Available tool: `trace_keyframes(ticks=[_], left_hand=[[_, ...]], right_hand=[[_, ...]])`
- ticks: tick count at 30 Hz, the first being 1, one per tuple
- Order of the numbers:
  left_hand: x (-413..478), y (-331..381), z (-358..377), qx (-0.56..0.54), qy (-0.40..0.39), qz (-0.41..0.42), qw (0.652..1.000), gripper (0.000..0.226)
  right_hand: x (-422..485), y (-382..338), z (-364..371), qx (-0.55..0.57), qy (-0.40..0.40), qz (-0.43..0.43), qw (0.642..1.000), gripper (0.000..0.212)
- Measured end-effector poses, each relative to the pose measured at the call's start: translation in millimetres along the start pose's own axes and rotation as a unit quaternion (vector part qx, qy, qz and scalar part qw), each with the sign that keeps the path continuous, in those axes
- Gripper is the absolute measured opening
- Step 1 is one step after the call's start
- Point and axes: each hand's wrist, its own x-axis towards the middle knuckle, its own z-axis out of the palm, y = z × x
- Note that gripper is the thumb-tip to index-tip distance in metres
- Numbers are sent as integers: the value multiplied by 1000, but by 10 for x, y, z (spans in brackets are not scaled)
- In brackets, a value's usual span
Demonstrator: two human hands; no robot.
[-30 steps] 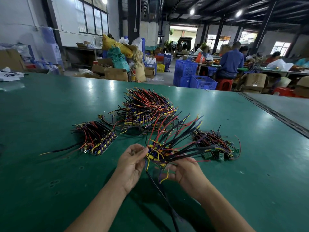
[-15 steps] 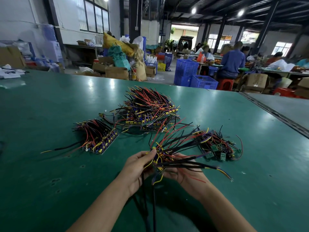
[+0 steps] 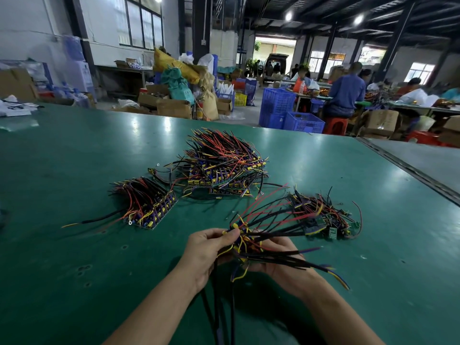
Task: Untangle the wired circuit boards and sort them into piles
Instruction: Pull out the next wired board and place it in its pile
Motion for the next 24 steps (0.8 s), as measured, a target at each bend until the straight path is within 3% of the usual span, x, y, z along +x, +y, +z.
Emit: trace_keyframes(ticks=[5, 8, 10, 12, 14, 17, 19, 21, 22, 24], left_hand=[[6, -24, -23, 11, -1, -1, 1000, 36], [23, -7, -33, 21, -28, -7, 999, 29], [29, 6, -38, 34, -60, -5, 998, 28], [12, 9, -33, 48, -90, -5, 995, 37], [-10, -14, -33, 102, -101, 28, 989, 45], [-30, -73, -29, 200, -93, 114, 969, 50], [-42, -84, 14, 163, -70, 130, 975, 45], [-47, -73, 73, 100, -37, 124, 986, 39], [-38, -72, 93, 65, -20, 114, 991, 36], [-21, -59, 111, 4, 17, 85, 996, 36]], right_hand=[[-14, -45, 33, 0, -19, 19, 1000, 24], [-22, -90, 17, 12, -29, 22, 999, 54], [-44, -128, 12, 19, -33, 29, 999, 59], [-65, -153, 13, 25, -32, 39, 998, 47], [-88, -155, 31, 14, -14, 48, 999, 23], [-83, -145, 35, 3, 11, 60, 998, 20], [-107, -160, 96, -6, -8, 51, 999, 14], [-88, -113, 115, 12, -6, 47, 999, 44], [-68, -86, 121, 20, -5, 46, 999, 44], [-35, -61, 157, 20, -8, 44, 999, 19]])
